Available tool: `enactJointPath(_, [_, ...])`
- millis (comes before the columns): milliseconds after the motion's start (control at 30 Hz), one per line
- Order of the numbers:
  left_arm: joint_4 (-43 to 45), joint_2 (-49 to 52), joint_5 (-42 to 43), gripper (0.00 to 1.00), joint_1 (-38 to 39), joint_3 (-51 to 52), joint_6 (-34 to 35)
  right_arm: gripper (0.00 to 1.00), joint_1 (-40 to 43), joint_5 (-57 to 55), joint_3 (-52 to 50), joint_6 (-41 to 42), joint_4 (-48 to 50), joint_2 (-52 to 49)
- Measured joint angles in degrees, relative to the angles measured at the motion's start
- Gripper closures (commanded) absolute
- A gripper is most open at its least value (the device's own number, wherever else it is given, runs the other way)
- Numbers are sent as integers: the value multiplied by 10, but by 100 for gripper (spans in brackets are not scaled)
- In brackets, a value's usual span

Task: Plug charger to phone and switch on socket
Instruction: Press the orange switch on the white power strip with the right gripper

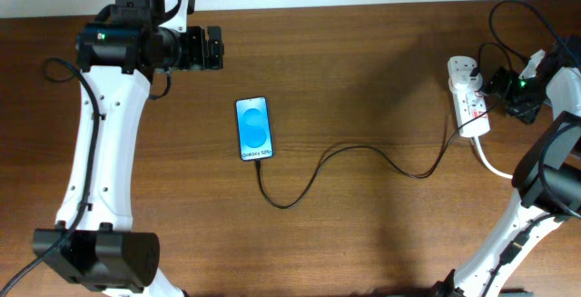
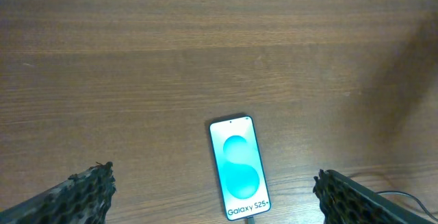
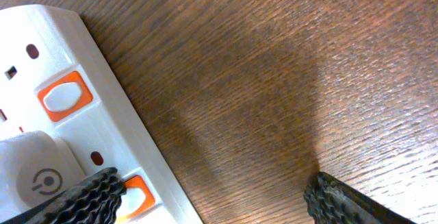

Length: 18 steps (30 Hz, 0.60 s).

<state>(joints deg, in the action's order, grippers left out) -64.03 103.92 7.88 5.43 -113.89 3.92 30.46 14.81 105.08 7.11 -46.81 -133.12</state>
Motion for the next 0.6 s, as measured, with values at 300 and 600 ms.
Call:
enactJointPath(300, [0,0,0,1,0,0,0,10,-3,-7,0,18,-7,1])
enactJointPath(600, [0,0,0,1,0,0,0,10,-7,-11,3,15,-50,8])
